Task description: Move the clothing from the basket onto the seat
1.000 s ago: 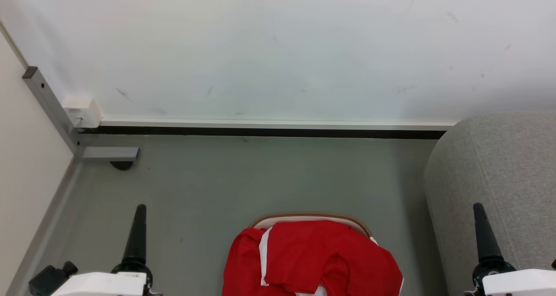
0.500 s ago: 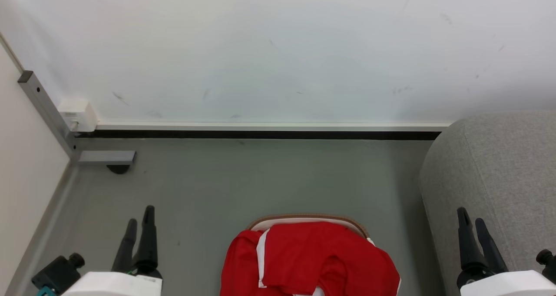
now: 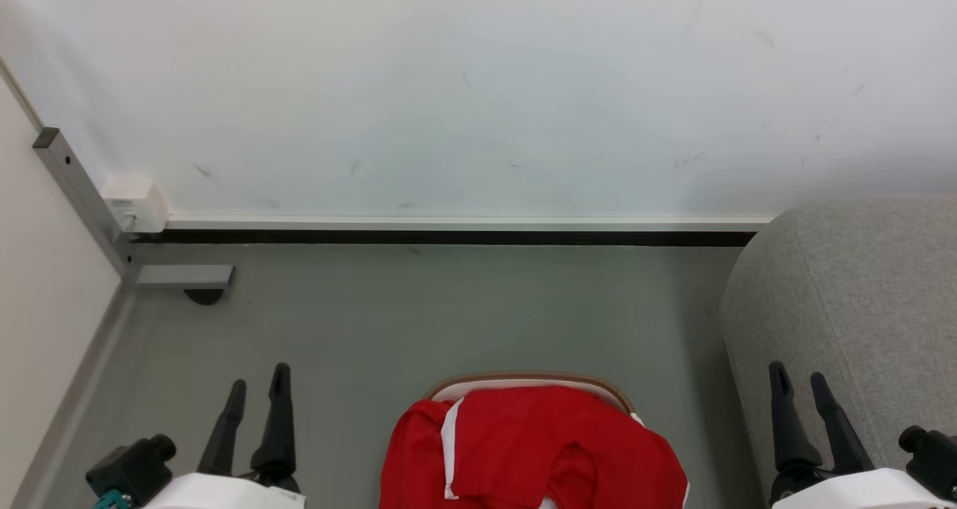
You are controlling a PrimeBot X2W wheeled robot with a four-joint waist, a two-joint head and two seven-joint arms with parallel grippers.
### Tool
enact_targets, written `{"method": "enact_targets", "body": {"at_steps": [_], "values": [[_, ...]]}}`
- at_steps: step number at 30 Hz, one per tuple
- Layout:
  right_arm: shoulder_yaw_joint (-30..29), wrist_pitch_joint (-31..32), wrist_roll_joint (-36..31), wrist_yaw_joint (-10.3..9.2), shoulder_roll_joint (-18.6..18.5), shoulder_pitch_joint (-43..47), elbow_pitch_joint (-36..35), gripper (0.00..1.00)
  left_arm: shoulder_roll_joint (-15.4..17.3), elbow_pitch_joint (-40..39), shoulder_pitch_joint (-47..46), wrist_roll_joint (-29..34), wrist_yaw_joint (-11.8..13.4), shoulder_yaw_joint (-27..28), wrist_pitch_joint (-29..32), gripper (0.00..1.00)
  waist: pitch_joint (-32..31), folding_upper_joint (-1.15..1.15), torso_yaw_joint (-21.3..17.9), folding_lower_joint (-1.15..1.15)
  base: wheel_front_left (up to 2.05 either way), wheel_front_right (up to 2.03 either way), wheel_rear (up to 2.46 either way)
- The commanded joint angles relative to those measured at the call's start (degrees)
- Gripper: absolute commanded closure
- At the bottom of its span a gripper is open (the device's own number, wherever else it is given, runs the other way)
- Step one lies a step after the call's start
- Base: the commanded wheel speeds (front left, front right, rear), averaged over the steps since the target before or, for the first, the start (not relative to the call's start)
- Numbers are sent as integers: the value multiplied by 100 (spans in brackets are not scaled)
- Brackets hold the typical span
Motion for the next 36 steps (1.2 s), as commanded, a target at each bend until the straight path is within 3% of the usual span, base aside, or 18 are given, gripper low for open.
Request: {"method": "enact_targets", "body": {"at_steps": [1, 36], "values": [[17, -61, -157, -6, -22, -98, -14, 0, 55, -67, 1, 163, 19, -11, -56, 0, -3, 0, -1, 0, 0, 0, 0], [209, -533, -1806, -9, 19, -56, 176, 0, 71, 22, 89, 2001, 23, -124, -530, 0, -62, 0, -138, 0, 0, 0, 0]]}}
